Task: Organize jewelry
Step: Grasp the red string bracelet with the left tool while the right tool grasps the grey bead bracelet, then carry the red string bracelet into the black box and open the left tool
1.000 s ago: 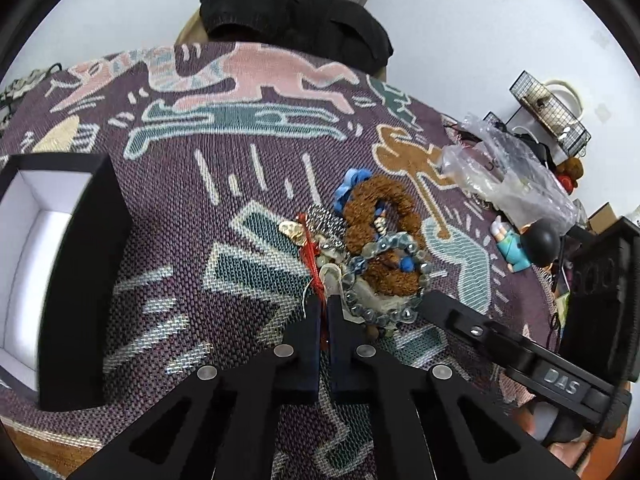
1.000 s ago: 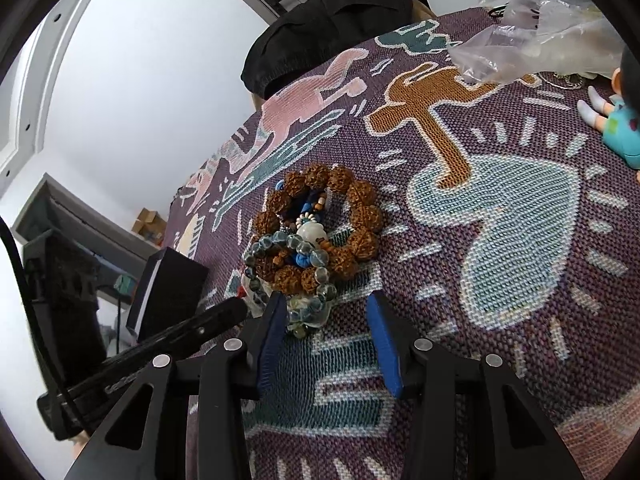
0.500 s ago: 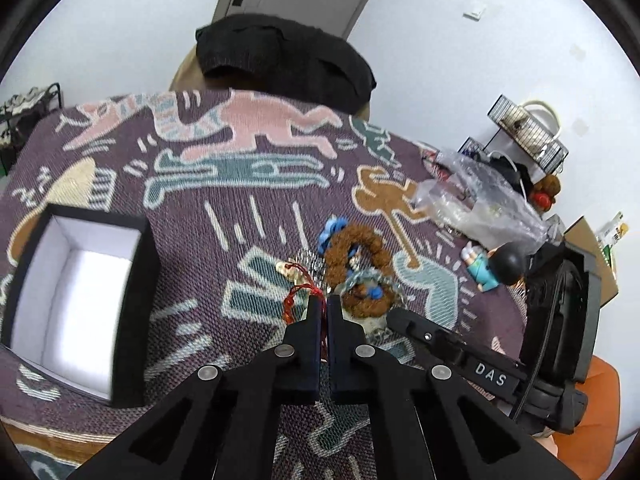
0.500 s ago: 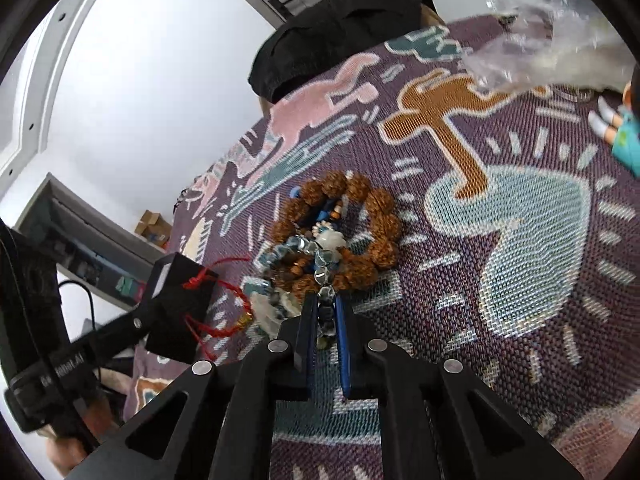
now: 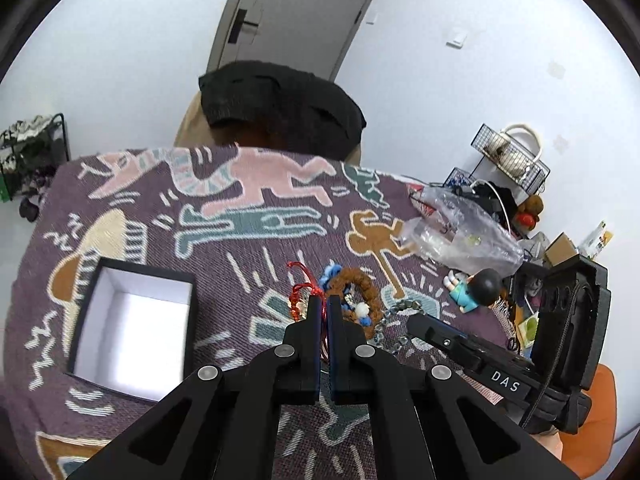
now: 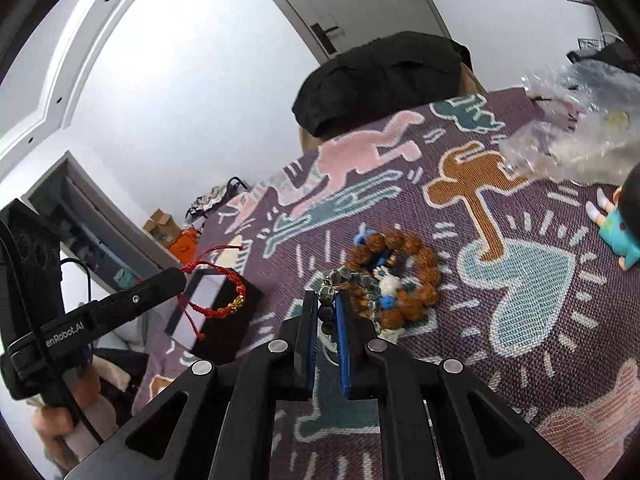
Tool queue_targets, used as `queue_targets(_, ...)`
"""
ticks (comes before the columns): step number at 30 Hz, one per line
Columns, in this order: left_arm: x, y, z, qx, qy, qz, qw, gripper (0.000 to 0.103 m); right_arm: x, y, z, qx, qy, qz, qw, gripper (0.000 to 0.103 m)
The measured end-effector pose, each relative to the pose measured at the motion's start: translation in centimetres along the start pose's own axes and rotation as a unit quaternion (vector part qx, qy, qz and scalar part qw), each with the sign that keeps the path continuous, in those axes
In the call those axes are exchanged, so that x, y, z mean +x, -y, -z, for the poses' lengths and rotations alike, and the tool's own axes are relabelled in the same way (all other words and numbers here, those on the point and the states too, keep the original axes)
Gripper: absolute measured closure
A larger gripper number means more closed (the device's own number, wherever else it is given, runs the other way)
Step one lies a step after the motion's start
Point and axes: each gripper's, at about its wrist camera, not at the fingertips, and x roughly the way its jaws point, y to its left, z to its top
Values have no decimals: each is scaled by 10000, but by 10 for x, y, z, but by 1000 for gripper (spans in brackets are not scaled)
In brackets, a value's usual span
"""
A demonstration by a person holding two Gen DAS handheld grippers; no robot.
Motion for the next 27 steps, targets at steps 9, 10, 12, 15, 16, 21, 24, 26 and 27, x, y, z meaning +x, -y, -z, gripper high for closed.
queue_targets(9,-26,-34,-7,-117,212,-283,9993,101,0,-25,-4,-163,49,-165,9997,93)
queue_targets(10,-28,-39,-7,-147,220,-324,9991,101,2,-28,-4,-176,41,-174,9997,93)
queue_targets(12,-29,-48,-6,-193,234,-419,9987,101,5,-34,-4,-206,30,-204,9996,93)
queue_targets(15,-28,-63,-3,-283,213,-541,9979,101,9,-44,-2,-261,20,-254,9993,93)
queue_targets(16,-28,-68,-1,-310,196,-582,9976,101,12,-48,-2,-287,4,-286,9992,93)
queue_targets(21,-18,-93,6,-466,83,-825,9955,101,21,-63,-2,-317,-41,-447,9985,93)
queue_targets(24,-9,-107,12,-572,-21,-958,9937,101,28,-74,-1,-374,-91,-498,9980,93)
queue_targets(26,-4,-114,15,-668,-129,-1028,9924,101,32,-82,-1,-424,-127,-526,9976,93)
queue_targets(27,-2,-116,16,-705,-190,-1035,9920,101,34,-85,0,-447,-139,-539,9974,93)
